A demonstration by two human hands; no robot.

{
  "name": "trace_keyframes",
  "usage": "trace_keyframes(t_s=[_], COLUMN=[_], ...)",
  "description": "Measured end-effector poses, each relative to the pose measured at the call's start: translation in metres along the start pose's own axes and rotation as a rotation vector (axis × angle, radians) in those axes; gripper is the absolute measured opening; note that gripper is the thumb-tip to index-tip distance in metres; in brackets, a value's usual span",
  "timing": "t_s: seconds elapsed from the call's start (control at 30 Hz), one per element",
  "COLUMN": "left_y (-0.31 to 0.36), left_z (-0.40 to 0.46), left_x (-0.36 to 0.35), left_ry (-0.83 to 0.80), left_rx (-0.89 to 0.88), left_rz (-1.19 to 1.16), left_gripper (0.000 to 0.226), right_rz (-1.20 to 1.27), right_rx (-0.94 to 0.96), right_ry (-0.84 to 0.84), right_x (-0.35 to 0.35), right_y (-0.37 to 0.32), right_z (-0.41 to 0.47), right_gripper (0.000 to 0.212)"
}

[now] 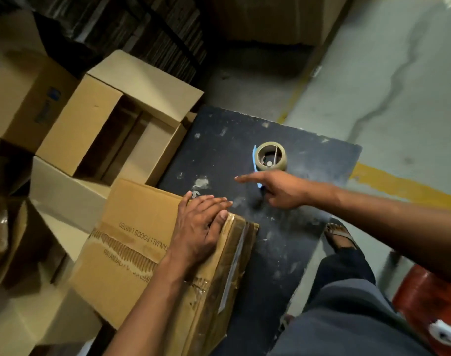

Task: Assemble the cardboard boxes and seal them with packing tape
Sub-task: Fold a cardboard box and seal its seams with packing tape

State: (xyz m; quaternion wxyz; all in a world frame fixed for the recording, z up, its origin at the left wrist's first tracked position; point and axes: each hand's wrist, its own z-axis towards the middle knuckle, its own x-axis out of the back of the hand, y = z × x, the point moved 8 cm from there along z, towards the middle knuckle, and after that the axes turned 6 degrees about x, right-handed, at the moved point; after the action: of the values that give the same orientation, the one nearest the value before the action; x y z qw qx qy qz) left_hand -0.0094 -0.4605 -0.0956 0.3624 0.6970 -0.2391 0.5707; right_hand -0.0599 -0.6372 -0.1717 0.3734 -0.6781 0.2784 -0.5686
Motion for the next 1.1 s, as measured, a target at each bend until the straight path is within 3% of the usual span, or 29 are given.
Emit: trace_keyframes(t_s=[0.1,0.23,0.3,0.4,0.7,0.8,0.97,1.1], left_y=[-0.002,-0.007,-0.005,-0.004,-0.004,-0.004,-0.001,-0.002], left_z=[-0.003,-0.003,-0.002,-0.003,-0.004,-0.005,-0.006,-0.002], left_x=[-0.001,-0.006,-0.007,-0.008,-0.008,-0.009,-0.005,-0.005], left_ry=[0.034,0.031,0.026,0.031,0.030,0.018,0.026,0.046], left_rx=[-0.017,-0.024,-0.024,-0.040,-0.043,-0.032,-0.021,-0.008], left_rz=[-0.021,-0.016,-0.009,-0.038,-0.078,-0.081,-0.091,-0.082], left_gripper=[0.043,0.042,0.041,0.043,0.050,0.052,0.056,0.053], right_rz=[0.347,0.664,0.668,0.612,0.228,0.200,0.475,0.664], right_rx=[-0.105,-0.045,-0.020,-0.036,-0.116,-0.134,-0.150,-0.215], right_ry=[0.208,0.508,0.588,0.633,0.755,0.720,0.967,1.014], right_x=[-0.045,-0.083,-0.100,-0.123,-0.161,-0.166,-0.138,-0.095], right_y=[-0.021,-0.052,-0.059,-0.061,-0.076,-0.078,-0.061,-0.059], right_z=[-0.043,-0.054,-0.054,-0.058,-0.049,-0.065,-0.084,-0.070], right_gripper=[0.095,0.073,0.071,0.090,0.110,0.087,0.051,0.061])
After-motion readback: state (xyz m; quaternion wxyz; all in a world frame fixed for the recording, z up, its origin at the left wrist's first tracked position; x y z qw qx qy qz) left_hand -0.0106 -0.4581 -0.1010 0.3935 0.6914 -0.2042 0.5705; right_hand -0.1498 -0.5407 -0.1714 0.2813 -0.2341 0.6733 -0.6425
